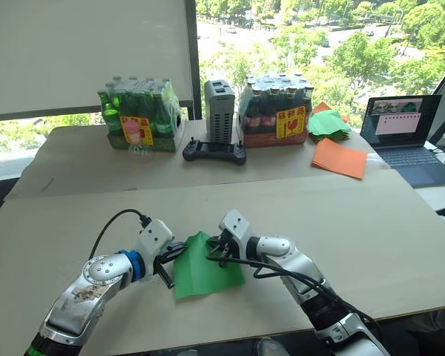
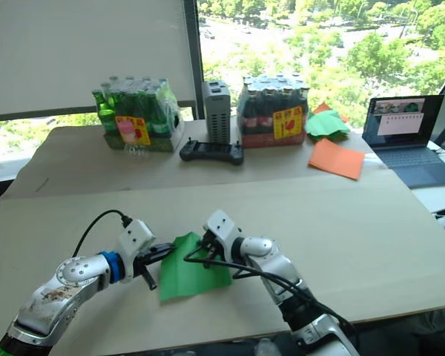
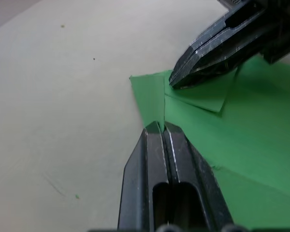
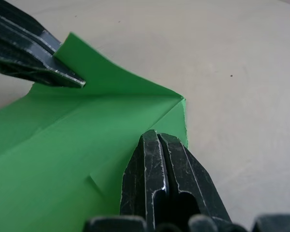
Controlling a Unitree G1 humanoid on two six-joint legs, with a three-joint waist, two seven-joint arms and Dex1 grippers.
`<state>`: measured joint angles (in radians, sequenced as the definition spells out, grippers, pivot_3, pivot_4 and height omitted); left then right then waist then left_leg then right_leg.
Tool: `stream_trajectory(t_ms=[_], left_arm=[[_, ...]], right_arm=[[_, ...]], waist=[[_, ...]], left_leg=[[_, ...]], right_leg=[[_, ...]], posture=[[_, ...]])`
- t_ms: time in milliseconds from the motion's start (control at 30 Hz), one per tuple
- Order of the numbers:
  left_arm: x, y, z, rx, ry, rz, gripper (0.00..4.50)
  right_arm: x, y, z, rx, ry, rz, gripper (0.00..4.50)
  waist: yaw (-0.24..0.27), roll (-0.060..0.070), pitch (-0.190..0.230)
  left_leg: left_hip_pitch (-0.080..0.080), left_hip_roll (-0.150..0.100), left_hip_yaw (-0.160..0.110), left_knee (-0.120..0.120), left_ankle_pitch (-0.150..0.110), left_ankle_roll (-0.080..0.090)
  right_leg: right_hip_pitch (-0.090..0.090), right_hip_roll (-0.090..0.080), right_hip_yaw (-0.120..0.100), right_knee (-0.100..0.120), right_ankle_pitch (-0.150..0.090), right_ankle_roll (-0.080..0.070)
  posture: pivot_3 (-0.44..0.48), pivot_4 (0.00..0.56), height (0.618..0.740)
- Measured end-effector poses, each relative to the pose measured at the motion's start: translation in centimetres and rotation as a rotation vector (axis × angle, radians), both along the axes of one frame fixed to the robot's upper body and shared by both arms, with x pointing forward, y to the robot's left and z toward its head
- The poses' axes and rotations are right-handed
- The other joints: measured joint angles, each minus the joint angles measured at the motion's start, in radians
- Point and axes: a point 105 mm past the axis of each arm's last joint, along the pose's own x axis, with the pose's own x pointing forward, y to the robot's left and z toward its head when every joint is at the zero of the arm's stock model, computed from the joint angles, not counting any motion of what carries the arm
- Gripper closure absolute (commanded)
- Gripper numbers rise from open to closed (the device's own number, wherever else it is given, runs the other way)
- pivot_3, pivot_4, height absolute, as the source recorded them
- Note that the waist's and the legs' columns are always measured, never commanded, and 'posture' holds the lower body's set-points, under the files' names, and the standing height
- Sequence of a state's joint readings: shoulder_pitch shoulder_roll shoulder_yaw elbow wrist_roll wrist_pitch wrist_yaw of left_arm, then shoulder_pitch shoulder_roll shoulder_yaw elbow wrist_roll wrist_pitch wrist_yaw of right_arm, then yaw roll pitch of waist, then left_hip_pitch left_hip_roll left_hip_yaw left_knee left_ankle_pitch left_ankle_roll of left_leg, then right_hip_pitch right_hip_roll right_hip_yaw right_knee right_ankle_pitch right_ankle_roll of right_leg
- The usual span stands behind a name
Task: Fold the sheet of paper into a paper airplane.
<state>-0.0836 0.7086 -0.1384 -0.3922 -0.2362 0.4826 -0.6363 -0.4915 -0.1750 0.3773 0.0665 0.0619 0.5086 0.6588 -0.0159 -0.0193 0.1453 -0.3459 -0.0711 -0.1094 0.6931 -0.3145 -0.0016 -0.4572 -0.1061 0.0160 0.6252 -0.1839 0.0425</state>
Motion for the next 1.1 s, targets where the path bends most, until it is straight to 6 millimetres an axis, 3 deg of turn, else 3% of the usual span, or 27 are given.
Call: stream_trajectory(t_ms=[400,733,1100], left_arm=[[0.8,-0.4,-0.8,0.246,-0.216,-0.172,4.48],[0.9,-0.3,-1.3,0.323,-0.254,-0.235,4.48],[0.9,-0.5,-1.6,0.335,-0.257,-0.237,4.48]], right_arm=[[0.7,0.2,0.7,0.048,-0.009,-0.056,4.50],[1.9,-0.5,1.2,0.077,-0.036,-0.142,4.50],[0.6,1.7,0.6,0.034,-0.065,-0.052,4.50]], waist=[[0.001,0.000,0.000],[-0.003,0.000,0.000],[-0.004,0.000,0.000]], left_leg=[[0.000,0.000,0.000,0.000,-0.001,0.003],[0.000,0.000,0.000,0.000,-0.002,0.003],[0.000,0.000,0.000,0.000,-0.002,0.004]], right_leg=[[0.000,0.000,0.000,0.000,0.000,0.000],[0.000,0.000,-0.001,0.001,0.000,0.000],[0.000,0.000,0.000,0.001,0.000,0.000]], posture=[[0.000,0.150,0.724],[0.000,0.150,0.724],[0.000,0.150,0.724]])
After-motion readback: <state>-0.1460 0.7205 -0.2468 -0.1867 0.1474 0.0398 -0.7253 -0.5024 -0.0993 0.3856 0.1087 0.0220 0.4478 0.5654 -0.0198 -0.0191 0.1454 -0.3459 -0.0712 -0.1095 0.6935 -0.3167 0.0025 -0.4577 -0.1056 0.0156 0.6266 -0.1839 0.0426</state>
